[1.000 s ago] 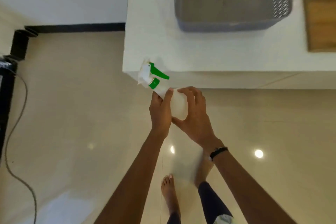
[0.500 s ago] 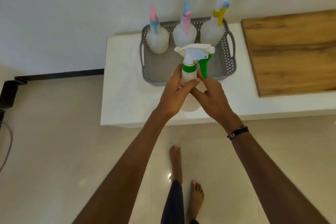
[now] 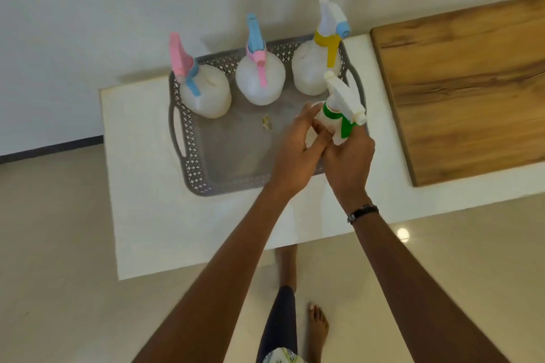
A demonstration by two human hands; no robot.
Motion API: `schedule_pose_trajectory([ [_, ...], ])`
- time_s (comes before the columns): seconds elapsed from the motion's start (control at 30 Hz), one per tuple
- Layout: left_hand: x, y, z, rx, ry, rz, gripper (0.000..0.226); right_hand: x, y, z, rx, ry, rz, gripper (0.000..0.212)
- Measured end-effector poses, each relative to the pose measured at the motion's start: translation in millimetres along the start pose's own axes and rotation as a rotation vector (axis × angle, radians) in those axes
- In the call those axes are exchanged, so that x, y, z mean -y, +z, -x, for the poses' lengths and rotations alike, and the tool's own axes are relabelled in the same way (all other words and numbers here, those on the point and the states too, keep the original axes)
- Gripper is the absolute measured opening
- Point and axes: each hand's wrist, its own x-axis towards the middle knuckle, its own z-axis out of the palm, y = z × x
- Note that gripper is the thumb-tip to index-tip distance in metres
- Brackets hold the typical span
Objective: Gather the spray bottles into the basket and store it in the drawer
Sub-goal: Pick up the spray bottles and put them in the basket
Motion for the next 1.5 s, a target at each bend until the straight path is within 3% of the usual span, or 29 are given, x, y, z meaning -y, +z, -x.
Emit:
schedule_pose_trajectory([
  [0.2, 16.5, 2.0, -23.0, -0.02, -0.108, 0.075, 0.051, -14.2, 13.2, -11.7, -0.051, 0.07, 0.012, 0.043],
  [0.53, 28.9, -3.6, -27.9, 0.008, -0.068, 0.058, 0.054, -16.1, 12.2, -9.3, -0.015, 0.08, -0.04, 0.046],
  [0.77, 24.1, 1.1, -21.3, -0.041, -0.062, -0.156, 0.061, -26.7, 3.5, -12.1, 0.125, 0.045, 0.007, 0.061],
  [0.87, 22.7, 8.3, 4.1, -0.202, -0.025, -0.186, 0.058, -29.1, -19.6, -0.3, 0.162, -0.028, 0.036, 0.069],
  [0.97, 22.4, 25.3, 47.7, -0.336, 0.039, -0.145, 0.047, -34.2, -57.0, 27.9, 0.135, -0.081, 0.01, 0.061],
  [1.17, 40.2, 91.1, 140.0, -0.297, 0.049, -0.214, 0.028, -59.7, -130.0, 106.9, 0.201, -0.087, 0.053, 0.04],
  [1.5, 103.7, 179.3, 274.3, -0.188, -0.051, -0.28, 0.016, -133.2, -223.8, 248.0, 0.258, 0.085, 0.102, 0.034],
])
